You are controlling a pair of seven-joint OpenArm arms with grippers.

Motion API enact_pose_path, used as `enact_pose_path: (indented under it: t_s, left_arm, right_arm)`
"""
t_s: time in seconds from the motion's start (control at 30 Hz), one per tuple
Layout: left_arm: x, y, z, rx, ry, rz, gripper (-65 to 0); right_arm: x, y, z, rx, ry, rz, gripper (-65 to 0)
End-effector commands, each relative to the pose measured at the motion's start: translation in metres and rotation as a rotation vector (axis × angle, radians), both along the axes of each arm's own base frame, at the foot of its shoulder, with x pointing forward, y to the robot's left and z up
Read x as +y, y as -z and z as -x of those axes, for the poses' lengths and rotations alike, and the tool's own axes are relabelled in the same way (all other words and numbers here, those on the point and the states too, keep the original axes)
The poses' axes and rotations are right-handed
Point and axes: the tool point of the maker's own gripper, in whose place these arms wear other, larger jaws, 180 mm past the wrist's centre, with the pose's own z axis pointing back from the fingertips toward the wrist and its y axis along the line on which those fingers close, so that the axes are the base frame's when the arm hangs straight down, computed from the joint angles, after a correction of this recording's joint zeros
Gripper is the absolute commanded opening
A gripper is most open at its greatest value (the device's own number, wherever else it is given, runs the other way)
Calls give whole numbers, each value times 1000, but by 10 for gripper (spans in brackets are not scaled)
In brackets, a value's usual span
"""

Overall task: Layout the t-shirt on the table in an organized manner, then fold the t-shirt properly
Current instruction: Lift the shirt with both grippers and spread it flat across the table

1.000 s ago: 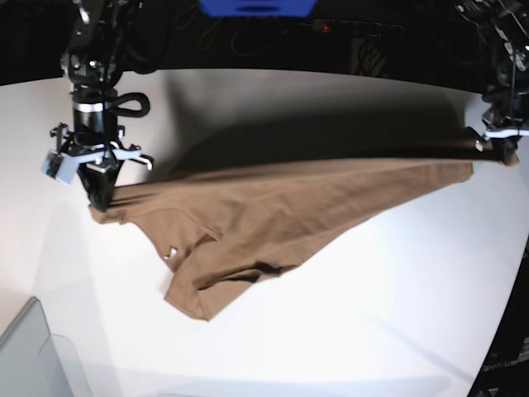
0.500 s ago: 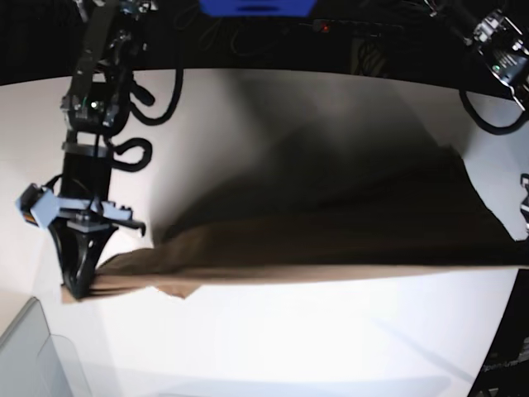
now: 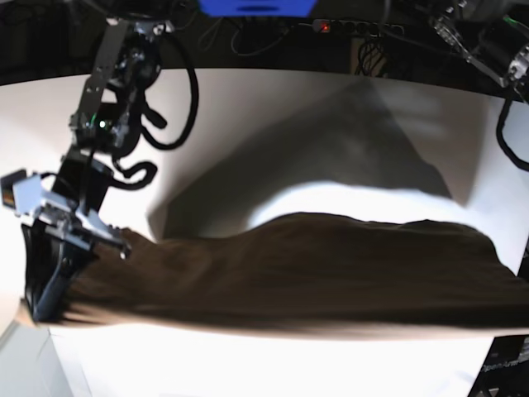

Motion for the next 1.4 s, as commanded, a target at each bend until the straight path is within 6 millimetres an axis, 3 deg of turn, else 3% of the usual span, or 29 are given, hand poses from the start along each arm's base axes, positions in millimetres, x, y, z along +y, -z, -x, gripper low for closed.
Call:
enact_pose_path:
  t_s: [0.0,0.23,0.5,0.63,0.7,0.83,0.97,1.1,1.27,1.37]
  left_arm:
    - [1,-19,5,-74,9,24,-648]
    - [0,-11,20,-87,72,101,-648]
    - [10,-17,41,-144,93,178,-648]
    - [16,-5,47,-110,70,190,-648]
    - [16,1,44,-88,58,183,-648]
    - [-2,34,21,26,45,151,-648]
    - [-23,66,-20,139,47,117,-648]
    - [-31,87,-58,217,23,92,-648]
    - [-32,115,-105,334,-7,79,-646]
    - [-30,132,-127,386,2,126,-646]
  right_arm:
    - [-2,-14,12,-76,28,12,-650]
    - [-13,-14,30,-122,93,26,-650]
    - [-14,-40,41,-277,122,31,-650]
    - [-15,-40,33,-258,115,29,-650]
    - [-13,-35,18,-192,83,18,-650]
    - [-9,-29,-12,-74,21,0,-650]
    - [-4,-18,-66,82,-61,-5,-650]
    - [-1,11,-122,256,-125,-13,-650]
    - [-3,74,-188,483,-171,-26,-650]
    - [-10,105,-216,588,-176,-38,-650]
